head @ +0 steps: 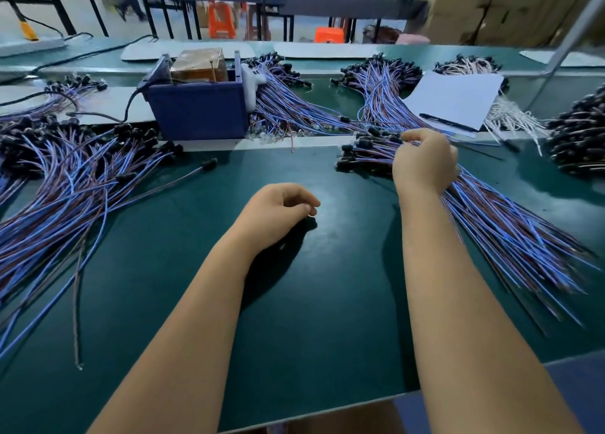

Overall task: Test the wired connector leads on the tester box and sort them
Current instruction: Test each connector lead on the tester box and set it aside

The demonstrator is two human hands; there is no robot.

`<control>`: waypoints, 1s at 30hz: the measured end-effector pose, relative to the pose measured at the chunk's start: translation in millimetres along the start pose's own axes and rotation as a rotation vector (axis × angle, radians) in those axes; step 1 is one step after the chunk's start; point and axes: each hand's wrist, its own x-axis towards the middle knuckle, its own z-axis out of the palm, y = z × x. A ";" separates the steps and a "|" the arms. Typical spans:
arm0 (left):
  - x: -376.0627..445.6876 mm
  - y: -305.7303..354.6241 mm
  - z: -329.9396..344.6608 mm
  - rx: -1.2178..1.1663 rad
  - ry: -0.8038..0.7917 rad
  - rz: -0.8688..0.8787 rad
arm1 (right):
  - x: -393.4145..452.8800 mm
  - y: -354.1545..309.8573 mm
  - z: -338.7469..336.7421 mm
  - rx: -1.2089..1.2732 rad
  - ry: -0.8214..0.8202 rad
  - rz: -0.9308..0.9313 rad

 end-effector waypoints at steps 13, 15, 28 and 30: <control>-1.2 -34.9 -72.5 0.525 0.751 -0.411 | -134.9 -73.5 100.5 0.120 -0.698 -0.443; -0.2 -35.1 -74.1 0.550 0.695 -0.490 | -136.0 -72.2 107.4 -0.047 -0.692 -0.558; 8.5 -37.4 -67.5 0.740 0.641 -0.499 | -132.2 -67.6 100.8 0.379 -0.699 -0.346; 7.4 -39.3 -68.1 0.708 0.683 -0.439 | -131.0 -66.8 96.7 0.501 -0.682 -0.232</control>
